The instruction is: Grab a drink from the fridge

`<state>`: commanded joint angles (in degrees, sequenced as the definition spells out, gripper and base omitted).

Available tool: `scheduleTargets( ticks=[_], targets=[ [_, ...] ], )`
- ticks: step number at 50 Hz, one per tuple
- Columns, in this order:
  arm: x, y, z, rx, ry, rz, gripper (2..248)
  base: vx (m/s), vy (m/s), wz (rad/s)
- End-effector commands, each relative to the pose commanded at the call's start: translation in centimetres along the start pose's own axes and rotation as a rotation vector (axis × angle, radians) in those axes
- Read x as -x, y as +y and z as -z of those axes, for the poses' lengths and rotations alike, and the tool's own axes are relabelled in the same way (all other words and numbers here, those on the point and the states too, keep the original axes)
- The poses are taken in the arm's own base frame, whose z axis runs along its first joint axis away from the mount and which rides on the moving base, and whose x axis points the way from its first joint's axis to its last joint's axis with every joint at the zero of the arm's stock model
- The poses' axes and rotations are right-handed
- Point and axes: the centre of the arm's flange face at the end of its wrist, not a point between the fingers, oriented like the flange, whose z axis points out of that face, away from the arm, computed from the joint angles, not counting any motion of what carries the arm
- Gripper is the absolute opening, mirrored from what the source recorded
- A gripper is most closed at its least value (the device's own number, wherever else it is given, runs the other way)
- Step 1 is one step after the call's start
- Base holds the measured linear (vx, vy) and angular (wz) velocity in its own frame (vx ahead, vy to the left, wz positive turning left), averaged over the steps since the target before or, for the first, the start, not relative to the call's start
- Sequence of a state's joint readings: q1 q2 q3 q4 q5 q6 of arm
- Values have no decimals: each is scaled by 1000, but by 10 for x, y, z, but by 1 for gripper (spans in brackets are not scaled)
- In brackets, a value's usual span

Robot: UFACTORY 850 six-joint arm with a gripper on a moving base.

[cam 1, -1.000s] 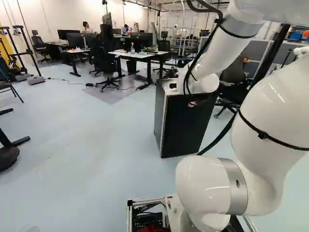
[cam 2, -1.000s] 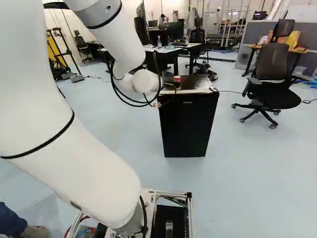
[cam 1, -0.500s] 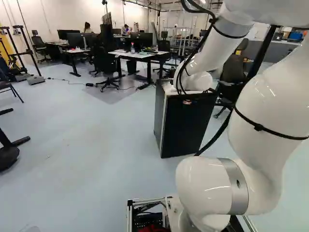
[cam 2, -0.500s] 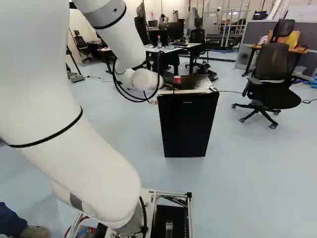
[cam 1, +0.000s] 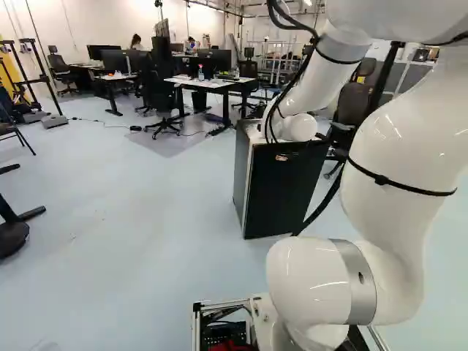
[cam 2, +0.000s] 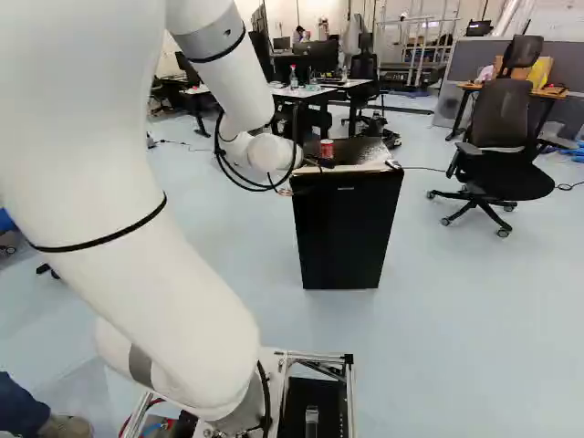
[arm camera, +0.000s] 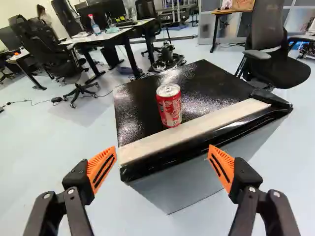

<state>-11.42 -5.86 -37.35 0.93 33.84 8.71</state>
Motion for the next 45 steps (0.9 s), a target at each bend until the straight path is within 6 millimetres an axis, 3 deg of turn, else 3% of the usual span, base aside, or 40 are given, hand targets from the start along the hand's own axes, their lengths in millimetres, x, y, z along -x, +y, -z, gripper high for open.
scheduleTargets(
  ticks=[45],
  targets=[
    [16,2,-40,-20,126,2,247,0,0,0]
  ],
)
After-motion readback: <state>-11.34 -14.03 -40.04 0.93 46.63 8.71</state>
